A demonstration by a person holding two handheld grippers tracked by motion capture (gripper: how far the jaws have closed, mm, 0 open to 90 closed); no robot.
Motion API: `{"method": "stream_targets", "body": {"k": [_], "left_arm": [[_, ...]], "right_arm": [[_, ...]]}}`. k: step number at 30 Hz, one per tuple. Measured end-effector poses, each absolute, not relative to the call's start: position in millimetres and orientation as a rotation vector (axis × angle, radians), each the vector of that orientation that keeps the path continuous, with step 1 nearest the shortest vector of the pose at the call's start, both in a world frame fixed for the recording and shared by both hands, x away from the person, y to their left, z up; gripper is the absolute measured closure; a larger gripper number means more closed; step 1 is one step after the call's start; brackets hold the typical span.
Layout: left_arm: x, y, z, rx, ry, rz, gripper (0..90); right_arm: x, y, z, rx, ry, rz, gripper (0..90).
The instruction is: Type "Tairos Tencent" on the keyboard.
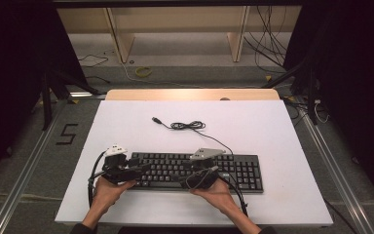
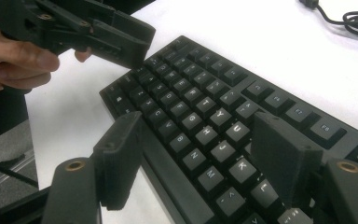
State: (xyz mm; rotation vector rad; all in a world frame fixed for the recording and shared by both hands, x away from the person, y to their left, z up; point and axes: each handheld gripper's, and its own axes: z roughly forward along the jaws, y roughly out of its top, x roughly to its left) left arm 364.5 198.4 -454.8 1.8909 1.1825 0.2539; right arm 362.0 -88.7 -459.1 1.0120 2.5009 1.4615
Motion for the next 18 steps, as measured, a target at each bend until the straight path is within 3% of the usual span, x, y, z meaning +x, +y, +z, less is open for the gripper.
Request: {"method": "stream_targets", "body": {"k": [12,18], "left_arm": [[367.9,196.2,-456.0,1.912,1.187,0.256,57.4],[365.8,196.6,-456.2,1.939,1.182,0.277,76.6]], "right_arm": [[356.9,-94.8,-459.2,1.016,2.501,1.465,34.7],[355.4,-98.2,-459.3,1.016,2.494,1.469,34.7]]}}
